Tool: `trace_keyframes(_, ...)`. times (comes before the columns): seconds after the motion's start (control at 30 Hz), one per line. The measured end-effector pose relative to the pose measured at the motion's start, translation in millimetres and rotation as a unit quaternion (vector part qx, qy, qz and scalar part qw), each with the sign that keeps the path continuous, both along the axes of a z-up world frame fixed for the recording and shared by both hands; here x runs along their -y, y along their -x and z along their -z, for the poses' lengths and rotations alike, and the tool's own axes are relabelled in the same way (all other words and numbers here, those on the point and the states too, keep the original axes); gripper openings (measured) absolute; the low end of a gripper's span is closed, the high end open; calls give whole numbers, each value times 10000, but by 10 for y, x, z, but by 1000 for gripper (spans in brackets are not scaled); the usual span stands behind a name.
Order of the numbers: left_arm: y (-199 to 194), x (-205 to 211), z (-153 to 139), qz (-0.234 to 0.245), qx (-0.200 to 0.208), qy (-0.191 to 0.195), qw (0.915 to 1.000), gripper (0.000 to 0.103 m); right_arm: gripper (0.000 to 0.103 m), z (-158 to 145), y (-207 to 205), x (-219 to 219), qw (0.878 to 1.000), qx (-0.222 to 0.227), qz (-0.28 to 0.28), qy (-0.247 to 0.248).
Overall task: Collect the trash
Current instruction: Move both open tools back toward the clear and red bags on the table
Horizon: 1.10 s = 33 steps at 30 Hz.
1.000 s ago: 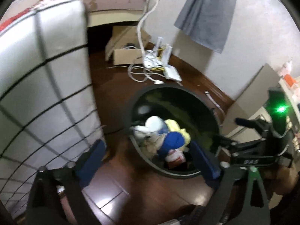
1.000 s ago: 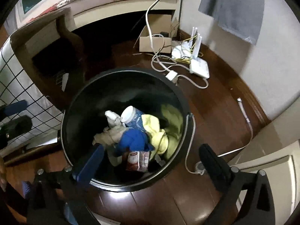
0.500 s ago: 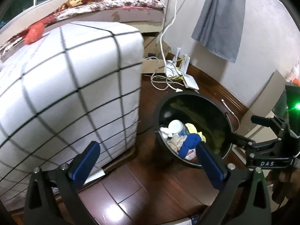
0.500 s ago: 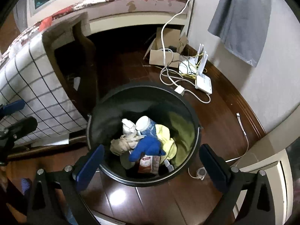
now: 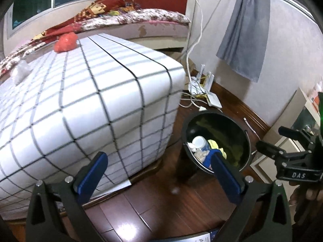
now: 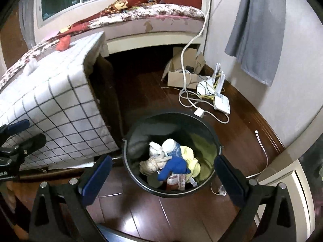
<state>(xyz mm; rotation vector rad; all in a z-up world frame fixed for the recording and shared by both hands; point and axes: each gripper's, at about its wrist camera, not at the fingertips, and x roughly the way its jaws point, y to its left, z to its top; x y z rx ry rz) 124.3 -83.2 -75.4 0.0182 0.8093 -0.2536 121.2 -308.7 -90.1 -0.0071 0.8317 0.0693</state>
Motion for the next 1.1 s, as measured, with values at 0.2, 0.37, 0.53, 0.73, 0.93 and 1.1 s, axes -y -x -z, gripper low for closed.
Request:
trace_keyframes(0.2, 47, -221, -177, -251, 192, 77, 9995, 102, 102, -168, 51, -246, 9997, 189, -163, -58)
trace_keyframes(0.37, 75, -478, -328, -548, 377, 146, 9977, 102, 102, -368, 37, -493, 9983, 442, -366, -113)
trace_keyframes(0.53, 101, -768, -463, -887, 535, 200, 9944, 102, 102, -519, -31, -769, 9958, 650, -623, -161)
trace_keyframes(0.73, 95, -1113, -564, -1238, 682, 155, 9898, 102, 102, -663, -128, -1146, 9917, 858, -938, -200)
trace_keyframes(0.93, 48, -1555, -632, -1638, 762, 127, 9835, 102, 102, -763, -265, -1542, 9861, 935, -1276, -503)
trace_keyframes(1.1, -43, -1943, -685, -1969, 823, 70, 9769, 102, 102, -815, -398, -1804, 9824, 1003, -1442, -634)
